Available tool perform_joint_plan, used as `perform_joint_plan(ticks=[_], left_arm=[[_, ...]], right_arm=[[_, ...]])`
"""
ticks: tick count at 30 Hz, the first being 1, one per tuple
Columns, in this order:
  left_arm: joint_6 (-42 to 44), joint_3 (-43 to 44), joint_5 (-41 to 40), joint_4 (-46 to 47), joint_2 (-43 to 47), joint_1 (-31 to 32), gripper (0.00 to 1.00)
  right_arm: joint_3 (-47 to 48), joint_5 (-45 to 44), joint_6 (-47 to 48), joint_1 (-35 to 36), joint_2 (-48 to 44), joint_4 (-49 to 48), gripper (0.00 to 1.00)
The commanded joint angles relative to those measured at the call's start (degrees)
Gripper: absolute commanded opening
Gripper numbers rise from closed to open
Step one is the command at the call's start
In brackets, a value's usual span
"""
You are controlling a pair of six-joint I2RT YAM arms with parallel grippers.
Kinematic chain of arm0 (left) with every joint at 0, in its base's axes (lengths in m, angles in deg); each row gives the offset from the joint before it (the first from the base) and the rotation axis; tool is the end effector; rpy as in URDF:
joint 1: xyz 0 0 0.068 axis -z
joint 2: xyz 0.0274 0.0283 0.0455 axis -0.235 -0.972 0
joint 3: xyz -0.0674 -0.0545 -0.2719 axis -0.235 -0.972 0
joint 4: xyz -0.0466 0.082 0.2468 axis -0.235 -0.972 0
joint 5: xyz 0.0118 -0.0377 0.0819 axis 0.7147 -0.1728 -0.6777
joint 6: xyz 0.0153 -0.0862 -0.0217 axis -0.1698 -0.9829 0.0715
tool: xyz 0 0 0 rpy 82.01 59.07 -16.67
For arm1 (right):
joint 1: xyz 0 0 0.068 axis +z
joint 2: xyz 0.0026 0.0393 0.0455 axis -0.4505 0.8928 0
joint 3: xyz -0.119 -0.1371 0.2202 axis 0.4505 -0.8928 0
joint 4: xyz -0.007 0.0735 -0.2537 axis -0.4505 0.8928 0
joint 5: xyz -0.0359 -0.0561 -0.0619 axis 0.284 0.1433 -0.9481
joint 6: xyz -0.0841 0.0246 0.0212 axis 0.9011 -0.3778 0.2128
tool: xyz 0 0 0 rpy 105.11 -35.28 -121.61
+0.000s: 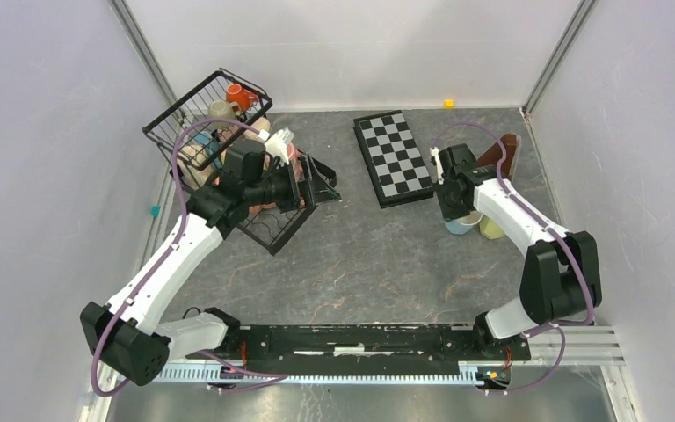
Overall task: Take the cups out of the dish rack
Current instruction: Place the cup at the center of the board.
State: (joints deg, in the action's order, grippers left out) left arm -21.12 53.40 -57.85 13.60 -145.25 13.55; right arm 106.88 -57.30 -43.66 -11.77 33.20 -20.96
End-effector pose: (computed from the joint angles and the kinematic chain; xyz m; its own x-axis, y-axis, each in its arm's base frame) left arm 0.2349 -0.1609 0.3485 -0.8197 -0.1935 -0.5391 0.3144 0.6347 -0.7059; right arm 0.3043 0.0680 0.2031 -0.8990 -0.1715 -0.4029 -0.1333 0.9836 -0.1213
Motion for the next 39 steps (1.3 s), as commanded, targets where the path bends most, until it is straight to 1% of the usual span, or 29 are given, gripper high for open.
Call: perform_joint_plan(ticks=[1,3,4,6,11,15,22,25,28,31,33,34,39], left_arm=[[2.3,1.76,-0.18,0.96,-0.48,0.35,1.0],[2.21,1.72,-0.15,0.91,-0.66,0.46,1.0],[2.21,1.8,-0.21,0.8,-0.82,0.47,1.0],[2.15,1.81,-0.3,0.6,-1.07,0.47,1.0],[1.78,1.98,-0.55,0.46,-1.61,0.75,1.0],[1.64,2.07,-0.81,0.35,-1.83,1.0,1.0],[2.45,2.77,-2.1,-1.01,-2.2,1.3,1.0],[2.73,3.4,-2.74,-1.81,-2.17,1.42,1.0],[2.91,3.99,-3.52,-2.6,-2.26,1.35,1.0],[3.02,5.0,-5.47,-4.3,-2.65,1.42,1.0],[2.96,5.43,-6.9,-5.11,-2.78,1.46,1.0],[2.88,5.69,-7.84,-5.77,-2.84,1.43,1.0],[2.8,7.37,-13.33,-8.95,-3.39,1.43,1.0]], right_arm=[[4.51,0.68,1.54,-0.41,0.86,-2.41,0.0],[4.36,1.2,1.22,-0.34,1.23,-2.42,0.01],[4.18,1.49,1.1,-0.34,1.32,-2.34,0.03],[3.74,1.89,0.96,-0.4,1.24,-2.53,0.12],[3.56,1.83,0.54,-0.34,0.64,-2.36,0.28],[3.88,1.56,0.38,-0.3,0.03,-1.89,0.44],[6.18,1.04,-0.44,1.29,-2.51,-0.5,0.65],[7.39,0.4,-0.96,2.36,-3.73,0.46,0.71],[8.52,-0.38,-1.4,3.4,-5.0,1.31,0.75],[9.85,-0.63,-1.94,4.89,-6.56,1.75,0.82],[10.25,-0.22,-2.42,6.0,-8.28,1.31,0.96],[10.11,0.55,-2.48,6.57,-9.1,0.43,0.98],[8.27,6.04,-4.15,8.42,-14.33,-4.28,0.98]])
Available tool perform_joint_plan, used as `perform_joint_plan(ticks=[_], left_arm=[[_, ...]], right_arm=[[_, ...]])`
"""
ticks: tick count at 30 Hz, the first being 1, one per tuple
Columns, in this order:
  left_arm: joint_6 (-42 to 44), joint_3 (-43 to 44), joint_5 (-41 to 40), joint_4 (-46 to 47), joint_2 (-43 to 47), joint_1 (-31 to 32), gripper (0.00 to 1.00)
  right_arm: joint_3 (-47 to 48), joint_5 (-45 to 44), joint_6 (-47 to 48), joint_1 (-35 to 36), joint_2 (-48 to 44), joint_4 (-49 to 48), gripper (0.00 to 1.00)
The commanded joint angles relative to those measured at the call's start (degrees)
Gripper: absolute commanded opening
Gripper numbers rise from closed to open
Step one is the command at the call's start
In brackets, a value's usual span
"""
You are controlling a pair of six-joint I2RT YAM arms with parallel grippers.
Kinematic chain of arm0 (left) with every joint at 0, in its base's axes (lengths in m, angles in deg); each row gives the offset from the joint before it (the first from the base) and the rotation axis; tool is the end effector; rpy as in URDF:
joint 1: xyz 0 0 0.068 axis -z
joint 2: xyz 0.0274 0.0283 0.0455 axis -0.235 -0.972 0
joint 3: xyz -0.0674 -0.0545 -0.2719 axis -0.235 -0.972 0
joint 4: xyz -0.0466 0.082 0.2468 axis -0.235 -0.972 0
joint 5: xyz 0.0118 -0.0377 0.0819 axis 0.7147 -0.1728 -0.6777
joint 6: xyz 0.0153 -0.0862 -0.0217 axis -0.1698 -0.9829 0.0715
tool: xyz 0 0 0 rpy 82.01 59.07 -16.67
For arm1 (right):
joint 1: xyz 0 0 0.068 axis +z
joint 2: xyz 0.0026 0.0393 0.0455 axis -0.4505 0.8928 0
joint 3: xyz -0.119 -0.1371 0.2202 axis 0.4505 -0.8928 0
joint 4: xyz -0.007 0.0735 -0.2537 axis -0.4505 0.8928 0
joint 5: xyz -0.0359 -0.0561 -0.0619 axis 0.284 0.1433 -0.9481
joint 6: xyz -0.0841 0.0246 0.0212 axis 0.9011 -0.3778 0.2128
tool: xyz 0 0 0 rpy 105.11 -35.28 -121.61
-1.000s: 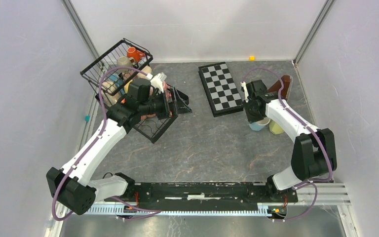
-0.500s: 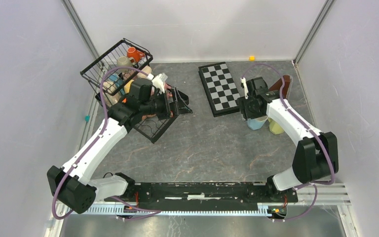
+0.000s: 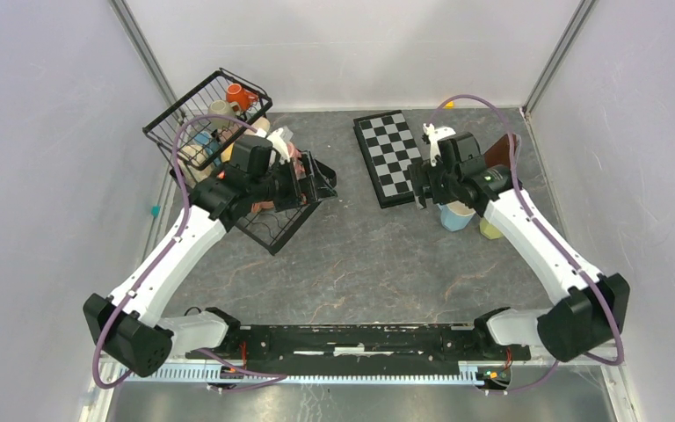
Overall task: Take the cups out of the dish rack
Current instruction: Place the cup at the center of the board.
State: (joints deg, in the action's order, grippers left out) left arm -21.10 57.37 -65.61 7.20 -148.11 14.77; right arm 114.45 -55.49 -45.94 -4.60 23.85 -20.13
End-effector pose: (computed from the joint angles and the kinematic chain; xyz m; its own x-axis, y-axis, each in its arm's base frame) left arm 0.2428 -0.1606 0.3448 -0.8259 -0.2107 -0.5229 0.2203 0.7332 -0.6434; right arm 0.2876 0.1058 0.2932 -0.7447 -0.1883 -0.6402 -0.2190 0.9752 -0.0321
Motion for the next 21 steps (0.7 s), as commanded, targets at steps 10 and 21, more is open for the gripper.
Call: perform_joint_plan(ticks=[10,21], left_arm=[[9.57,4.52,-30.61,-6.72,-5.83,-0.82,1.0],[12.22,2.16,-39.28,0.05,-13.98,-7.18,1.0]], right_arm=[[-5.98,12.71,-4.77,3.53,-12.3,-13.94,0.98],[-10.42,16.39,-4.15,3.93,-14.3,-16.56,0.98]])
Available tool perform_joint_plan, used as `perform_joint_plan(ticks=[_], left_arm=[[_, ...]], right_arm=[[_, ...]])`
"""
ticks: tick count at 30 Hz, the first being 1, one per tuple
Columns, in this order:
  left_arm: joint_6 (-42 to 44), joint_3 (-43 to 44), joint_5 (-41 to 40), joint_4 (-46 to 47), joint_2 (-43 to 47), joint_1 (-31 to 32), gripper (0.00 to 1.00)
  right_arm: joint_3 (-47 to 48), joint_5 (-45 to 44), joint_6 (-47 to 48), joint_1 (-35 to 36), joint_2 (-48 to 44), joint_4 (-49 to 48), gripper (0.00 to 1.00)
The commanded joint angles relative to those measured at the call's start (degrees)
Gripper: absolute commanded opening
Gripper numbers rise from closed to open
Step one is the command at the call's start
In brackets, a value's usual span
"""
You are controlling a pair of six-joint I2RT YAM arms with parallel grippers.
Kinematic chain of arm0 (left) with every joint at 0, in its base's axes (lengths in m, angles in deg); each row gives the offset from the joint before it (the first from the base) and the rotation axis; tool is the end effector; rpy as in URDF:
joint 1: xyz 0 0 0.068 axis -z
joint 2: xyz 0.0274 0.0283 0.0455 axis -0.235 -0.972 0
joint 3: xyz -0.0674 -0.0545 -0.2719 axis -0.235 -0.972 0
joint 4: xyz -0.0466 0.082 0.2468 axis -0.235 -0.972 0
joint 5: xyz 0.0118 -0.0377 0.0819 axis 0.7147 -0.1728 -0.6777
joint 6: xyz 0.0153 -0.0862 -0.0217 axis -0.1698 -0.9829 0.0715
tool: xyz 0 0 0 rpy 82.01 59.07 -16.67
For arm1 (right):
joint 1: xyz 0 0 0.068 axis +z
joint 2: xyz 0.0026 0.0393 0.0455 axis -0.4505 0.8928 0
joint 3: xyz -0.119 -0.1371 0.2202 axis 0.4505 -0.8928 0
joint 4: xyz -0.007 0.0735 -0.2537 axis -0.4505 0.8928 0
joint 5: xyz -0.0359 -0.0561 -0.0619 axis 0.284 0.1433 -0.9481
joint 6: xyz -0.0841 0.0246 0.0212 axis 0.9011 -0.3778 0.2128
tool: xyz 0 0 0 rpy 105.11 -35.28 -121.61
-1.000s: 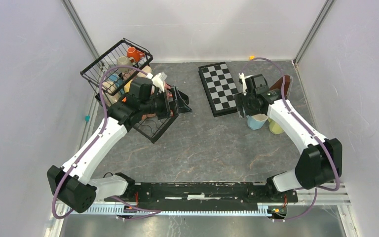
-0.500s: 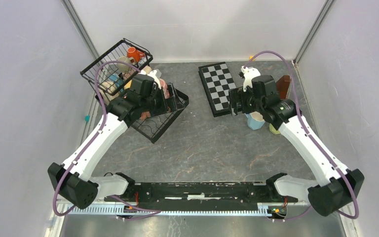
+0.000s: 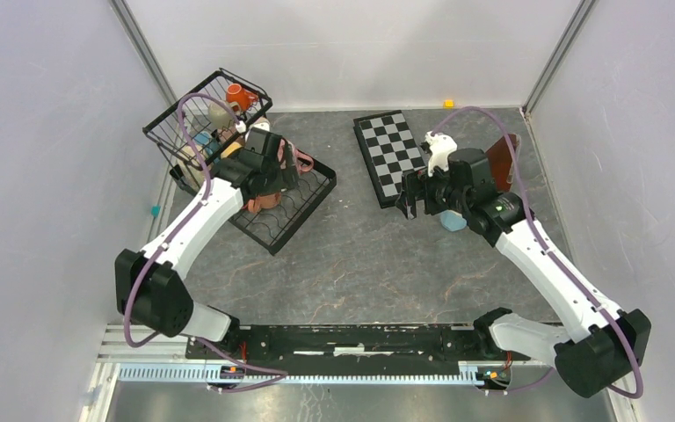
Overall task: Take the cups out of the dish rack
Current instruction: Place the cup at the center of the board, then unload the cup from the dish rack.
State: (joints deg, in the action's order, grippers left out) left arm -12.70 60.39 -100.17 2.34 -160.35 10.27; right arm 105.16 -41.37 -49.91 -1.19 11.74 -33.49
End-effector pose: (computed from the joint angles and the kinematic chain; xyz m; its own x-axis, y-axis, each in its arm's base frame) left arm 0.3100 -0.1132 0.2916 -0.7266 -0.1923 -0.6596 -0.1420 0.9813 -0.1296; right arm 0.2475 0.1288 0.3179 -0.5941 -0.0904 -0.7993 -0.4167 0.8846 0.2096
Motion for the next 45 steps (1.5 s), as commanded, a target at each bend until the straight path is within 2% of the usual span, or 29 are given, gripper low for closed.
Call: perform_joint_plan(ticks=[1,14,20,30,36,45], left_arm=[[3.96,-1.32,-4.38,5.86,-2.06,-3.44,1.0],[3.77,-7.16,-1.05,17.45,-5.44,-9.93,1.0],[2.23,-10.04,1.36,21.21,-6.17,-10.23,1.0],[-4.39,-12.92,4.4,17.81,-1.37,-6.85,1.0],[-6.29,-11.22,-0.02,13.87,-3.69,-2.63,1.0],[-10.86,-13.27,-6.24,12.47,-6.66,-2.46,0.84]], right_arm=[[-1.35,2.42,-0.22,0.59,-2.49,-3.33,0.98],[-4.04,3.66,-0.84,0.95,-5.56,-4.62,0.98],[-5.29,3.94,-1.36,0.91,-6.82,-5.2,0.98],[-8.09,3.98,-1.8,0.92,-7.62,-6.71,0.98],[-9.16,4.0,-2.26,1.0,-7.71,-7.54,0.98],[-9.55,4.49,-2.36,0.99,-7.19,-7.83,0.98]])
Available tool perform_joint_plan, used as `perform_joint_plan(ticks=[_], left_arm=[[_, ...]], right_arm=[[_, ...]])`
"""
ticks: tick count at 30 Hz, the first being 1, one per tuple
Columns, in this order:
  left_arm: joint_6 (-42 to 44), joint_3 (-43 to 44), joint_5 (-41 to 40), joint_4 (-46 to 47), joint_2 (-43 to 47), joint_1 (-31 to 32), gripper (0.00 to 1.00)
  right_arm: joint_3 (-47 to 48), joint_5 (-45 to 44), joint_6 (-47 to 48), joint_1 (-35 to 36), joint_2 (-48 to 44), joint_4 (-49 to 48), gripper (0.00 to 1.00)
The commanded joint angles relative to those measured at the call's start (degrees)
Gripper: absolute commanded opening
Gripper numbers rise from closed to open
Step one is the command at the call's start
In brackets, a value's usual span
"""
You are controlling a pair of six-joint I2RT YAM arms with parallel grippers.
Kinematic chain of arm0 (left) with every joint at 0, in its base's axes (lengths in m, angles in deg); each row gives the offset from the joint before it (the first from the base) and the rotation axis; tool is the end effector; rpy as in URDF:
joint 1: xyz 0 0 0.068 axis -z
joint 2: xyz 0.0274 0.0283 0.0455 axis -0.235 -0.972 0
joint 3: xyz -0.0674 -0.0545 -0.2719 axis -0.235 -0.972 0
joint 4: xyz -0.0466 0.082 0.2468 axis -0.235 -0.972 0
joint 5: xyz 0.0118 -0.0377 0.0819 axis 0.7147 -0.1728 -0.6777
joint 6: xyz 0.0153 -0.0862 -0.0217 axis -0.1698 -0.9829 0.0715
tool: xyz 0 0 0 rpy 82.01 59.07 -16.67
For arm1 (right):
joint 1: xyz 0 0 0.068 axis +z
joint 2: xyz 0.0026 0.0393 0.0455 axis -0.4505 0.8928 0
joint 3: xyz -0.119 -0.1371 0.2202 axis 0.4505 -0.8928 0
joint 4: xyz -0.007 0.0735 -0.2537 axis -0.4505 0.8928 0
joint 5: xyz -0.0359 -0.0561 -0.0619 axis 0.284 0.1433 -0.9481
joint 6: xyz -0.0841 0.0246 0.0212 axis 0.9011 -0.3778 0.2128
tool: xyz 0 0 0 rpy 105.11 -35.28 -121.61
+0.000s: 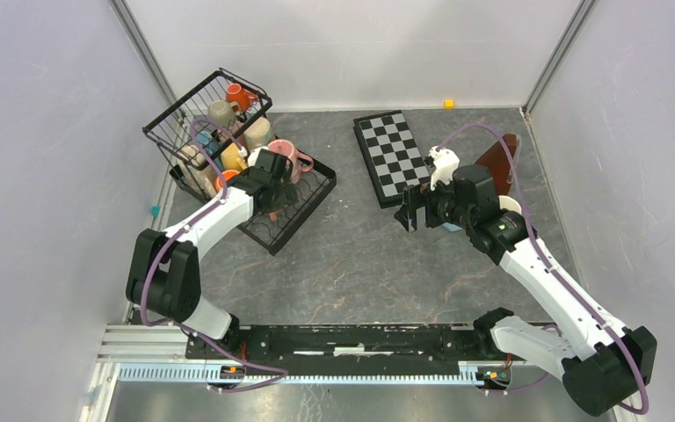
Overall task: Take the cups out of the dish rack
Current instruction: Unload the cup from the dish rack.
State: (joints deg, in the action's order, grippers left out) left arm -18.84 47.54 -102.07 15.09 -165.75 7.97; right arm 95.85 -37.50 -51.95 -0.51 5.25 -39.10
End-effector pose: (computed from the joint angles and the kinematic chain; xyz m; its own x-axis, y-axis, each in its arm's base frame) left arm 0.3223 -0.1011 0.2056 -0.7382 -0.3012 -0.6036 -0.2887 0.9498 -0.1209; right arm 0.2236 0.1267 0.2970 -0.5825 -0.0560 -0.8109 -0.4616 0.8439 0.2733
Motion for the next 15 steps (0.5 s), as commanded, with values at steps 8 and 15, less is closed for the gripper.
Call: perform_joint_plan(ticks=[8,15], left_arm=[[-6.02,-0.49,-5.39,0.27,-3.63,-0.18,0.58],[-6.57,-1.45,-5.82,0.91,-4.93,-0.19,0.35]], right_arm=[[-1.11,0.89,-0.41,0.32,-0.52,-2.78,0.98],[-2.08,0.89,-0.3,0.31,-1.04,-2.67,0.98]])
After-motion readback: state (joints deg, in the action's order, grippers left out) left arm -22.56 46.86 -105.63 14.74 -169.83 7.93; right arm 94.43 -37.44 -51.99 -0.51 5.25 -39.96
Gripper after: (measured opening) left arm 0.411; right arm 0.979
